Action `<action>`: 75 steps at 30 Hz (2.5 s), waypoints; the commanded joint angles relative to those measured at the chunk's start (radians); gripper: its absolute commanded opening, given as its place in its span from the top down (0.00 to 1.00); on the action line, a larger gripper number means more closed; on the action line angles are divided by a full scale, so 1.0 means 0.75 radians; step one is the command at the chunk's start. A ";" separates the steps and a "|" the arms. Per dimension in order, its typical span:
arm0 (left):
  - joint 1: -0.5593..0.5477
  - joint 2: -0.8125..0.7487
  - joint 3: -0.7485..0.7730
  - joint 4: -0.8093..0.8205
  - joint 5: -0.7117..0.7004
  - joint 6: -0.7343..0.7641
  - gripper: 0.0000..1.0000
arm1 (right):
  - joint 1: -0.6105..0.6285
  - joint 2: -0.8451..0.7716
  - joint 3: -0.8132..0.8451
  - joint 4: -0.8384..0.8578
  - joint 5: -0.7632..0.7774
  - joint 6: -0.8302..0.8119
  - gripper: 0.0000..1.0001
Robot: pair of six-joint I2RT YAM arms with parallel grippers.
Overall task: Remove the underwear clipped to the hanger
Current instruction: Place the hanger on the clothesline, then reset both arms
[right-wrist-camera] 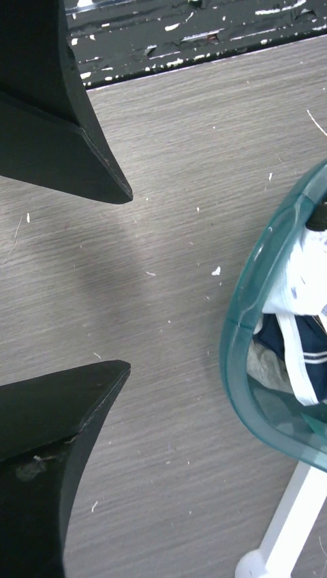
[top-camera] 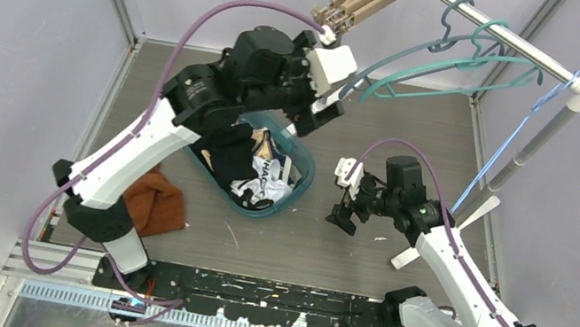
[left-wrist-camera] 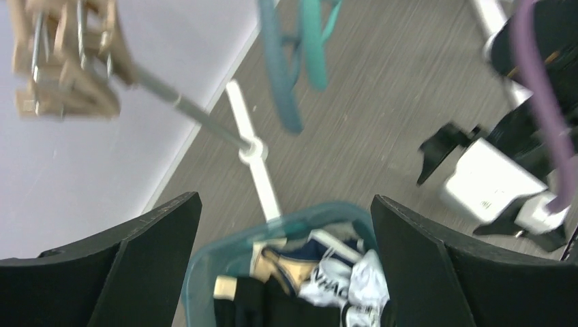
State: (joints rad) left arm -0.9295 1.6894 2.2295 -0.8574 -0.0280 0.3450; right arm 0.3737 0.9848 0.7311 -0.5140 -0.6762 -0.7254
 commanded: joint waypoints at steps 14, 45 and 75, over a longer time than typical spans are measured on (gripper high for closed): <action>0.596 -0.522 -0.752 0.252 0.054 -0.263 0.02 | 0.243 0.187 0.270 0.075 0.423 0.202 0.06; 1.178 -0.899 -1.672 0.734 0.311 -0.491 0.02 | 0.191 0.130 0.197 0.522 1.300 0.717 0.00; 1.175 -1.159 -1.695 0.704 0.428 -0.384 0.02 | -0.131 -0.236 0.113 0.562 0.984 0.728 0.00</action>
State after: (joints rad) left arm -0.0502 0.8536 0.8722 -0.3050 0.3058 0.0422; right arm 0.2897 0.8581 0.8043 -0.1139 0.1539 -0.1612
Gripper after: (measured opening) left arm 0.980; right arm 0.999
